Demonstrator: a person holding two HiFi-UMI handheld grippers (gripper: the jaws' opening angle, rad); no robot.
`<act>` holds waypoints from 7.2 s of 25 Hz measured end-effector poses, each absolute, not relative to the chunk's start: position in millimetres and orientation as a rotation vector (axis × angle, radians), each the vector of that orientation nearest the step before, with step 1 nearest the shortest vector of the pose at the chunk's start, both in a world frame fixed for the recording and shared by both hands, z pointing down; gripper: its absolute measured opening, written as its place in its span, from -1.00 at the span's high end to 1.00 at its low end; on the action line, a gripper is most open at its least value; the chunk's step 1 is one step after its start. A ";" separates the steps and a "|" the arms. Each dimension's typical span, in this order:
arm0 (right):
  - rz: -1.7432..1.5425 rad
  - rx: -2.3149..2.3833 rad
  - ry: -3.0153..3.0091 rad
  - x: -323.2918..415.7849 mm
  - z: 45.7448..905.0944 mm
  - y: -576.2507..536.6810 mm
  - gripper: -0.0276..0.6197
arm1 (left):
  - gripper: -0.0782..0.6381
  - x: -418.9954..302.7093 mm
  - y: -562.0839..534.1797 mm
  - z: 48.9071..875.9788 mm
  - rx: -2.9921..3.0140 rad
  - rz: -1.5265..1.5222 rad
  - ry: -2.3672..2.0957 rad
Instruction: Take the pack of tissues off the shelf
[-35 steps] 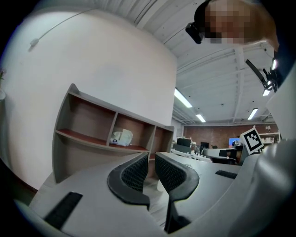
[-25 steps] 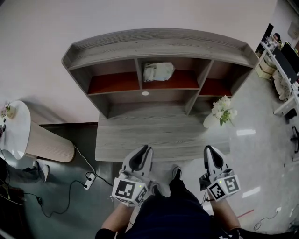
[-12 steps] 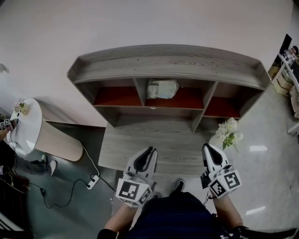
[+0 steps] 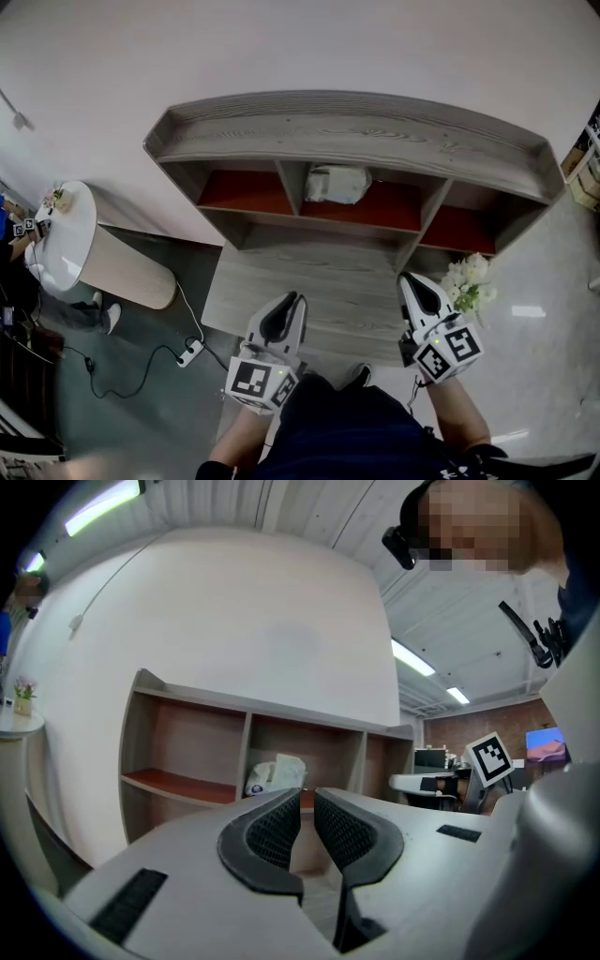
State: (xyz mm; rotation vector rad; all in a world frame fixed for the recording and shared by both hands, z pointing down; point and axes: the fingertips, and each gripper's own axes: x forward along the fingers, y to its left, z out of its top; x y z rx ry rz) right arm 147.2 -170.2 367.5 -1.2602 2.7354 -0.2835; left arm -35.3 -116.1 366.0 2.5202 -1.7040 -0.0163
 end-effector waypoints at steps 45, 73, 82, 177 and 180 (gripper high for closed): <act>0.069 -1.392 3.298 30.4 380.6 -408.7 0.13 | 0.62 -184.5 -164.1 403.4 2.372 -0.027 -1.732; 0.219 -1.439 3.406 27.6 396.4 -408.7 0.68 | 0.62 -188.8 -157.7 412.0 2.338 -0.041 -1.712; 0.306 -1.507 3.339 37.9 380.7 -392.9 0.87 | 0.62 -181.6 -153.7 410.7 2.358 -0.040 -1.686; -0.197 -1.774 3.401 130.1 732.8 -190.0 0.88 | 0.62 -62.7 -155.8 469.6 2.451 0.269 -1.348; -0.169 -1.801 3.401 131.9 736.8 -193.9 0.87 | 0.62 -64.4 -157.6 470.2 2.444 0.262 -1.354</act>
